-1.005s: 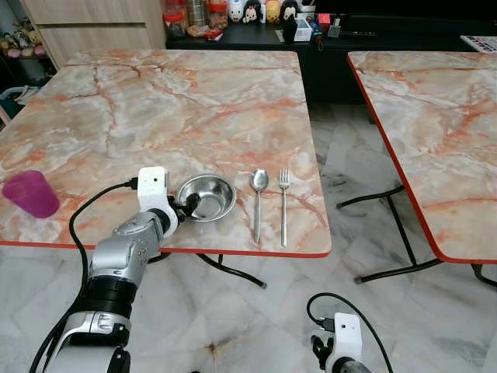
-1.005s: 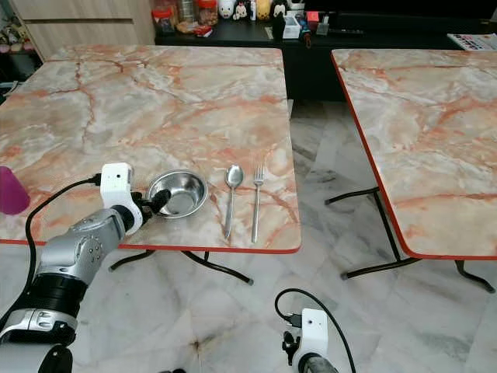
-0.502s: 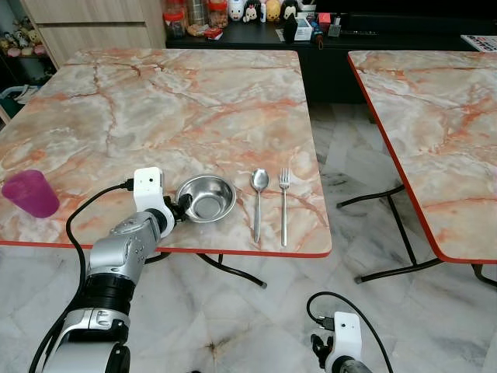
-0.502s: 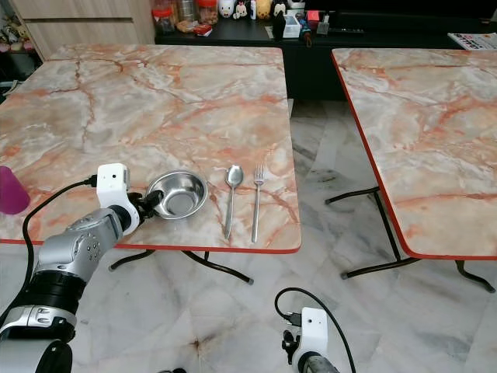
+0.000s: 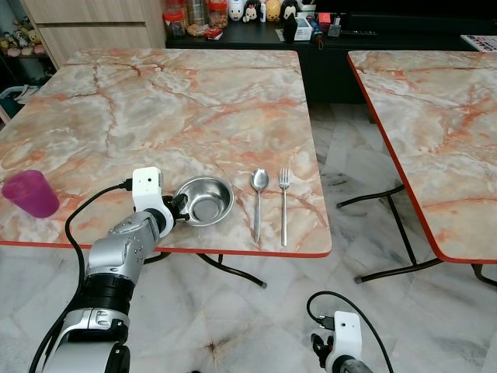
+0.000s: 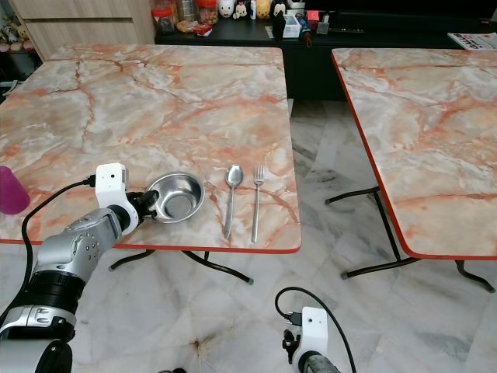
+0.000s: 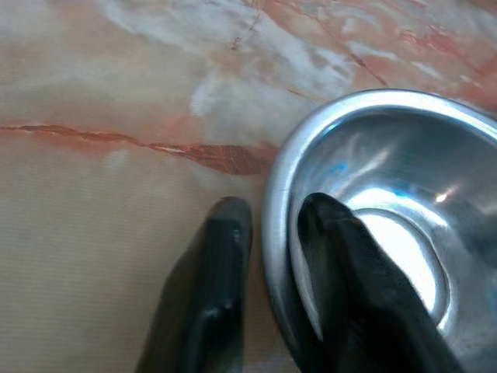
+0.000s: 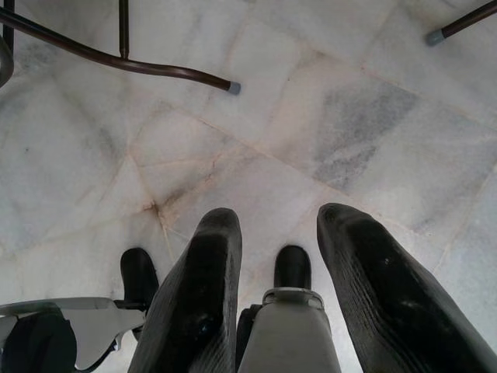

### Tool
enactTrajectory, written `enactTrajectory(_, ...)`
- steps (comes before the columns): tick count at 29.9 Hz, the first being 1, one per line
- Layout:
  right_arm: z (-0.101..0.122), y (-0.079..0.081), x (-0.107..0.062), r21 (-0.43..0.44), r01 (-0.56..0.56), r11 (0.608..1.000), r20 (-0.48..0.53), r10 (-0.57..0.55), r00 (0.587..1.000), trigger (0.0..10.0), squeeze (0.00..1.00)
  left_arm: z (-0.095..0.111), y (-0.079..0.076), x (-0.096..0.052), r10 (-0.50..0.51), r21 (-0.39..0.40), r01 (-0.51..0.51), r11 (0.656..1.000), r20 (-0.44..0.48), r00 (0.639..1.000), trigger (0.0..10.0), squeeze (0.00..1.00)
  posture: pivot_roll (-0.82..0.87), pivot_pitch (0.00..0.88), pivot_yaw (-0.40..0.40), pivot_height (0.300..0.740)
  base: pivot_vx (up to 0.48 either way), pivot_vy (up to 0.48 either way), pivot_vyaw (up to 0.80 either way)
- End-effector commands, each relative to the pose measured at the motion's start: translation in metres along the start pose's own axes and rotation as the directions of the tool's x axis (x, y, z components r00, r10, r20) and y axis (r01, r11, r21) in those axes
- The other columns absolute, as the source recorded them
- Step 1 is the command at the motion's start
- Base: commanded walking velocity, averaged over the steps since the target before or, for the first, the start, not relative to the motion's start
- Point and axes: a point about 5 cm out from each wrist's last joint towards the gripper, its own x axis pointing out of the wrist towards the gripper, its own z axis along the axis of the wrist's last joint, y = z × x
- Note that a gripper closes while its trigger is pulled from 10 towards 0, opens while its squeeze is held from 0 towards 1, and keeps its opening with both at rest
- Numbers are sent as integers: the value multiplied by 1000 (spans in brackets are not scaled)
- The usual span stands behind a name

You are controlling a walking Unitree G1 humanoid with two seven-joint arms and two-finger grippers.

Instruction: Setting the table

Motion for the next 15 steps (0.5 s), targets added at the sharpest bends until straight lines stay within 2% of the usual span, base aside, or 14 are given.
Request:
enactTrajectory(1, -4, -1, -1, 8, 6, 1000, -16, -5, 1000, 10000, 0, -1, -2, 0, -5, 14, 5, 1000, -10, 1000, 0, 0, 72, 132, 4, 740, 0, 0, 0)
enactTrajectory(10, -4, 0, -1, 8, 4, 1000, -17, -4, 1000, 10000, 0, 3, -2, 0, -8, -8, 8, 1000, 26, 1000, 0, 0, 76, 134, 0, 740, 0, 0, 0)
enactTrajectory(12, -4, -1, -1, 7, 4, 1000, -17, -4, 1000, 10000, 0, 10, -1, -1, -3, -38, 5, 999, 73, 997, 0, 0, 76, 133, 0, 740, 0, 0, 0)
enactTrajectory(15, -4, 0, -1, 6, 3, 1000, -17, -2, 1000, 10000, 0, 36, 2, -7, 27, -101, -3, 995, 236, 971, 0, 0, 76, 132, -2, 740, 0, 0, 0)
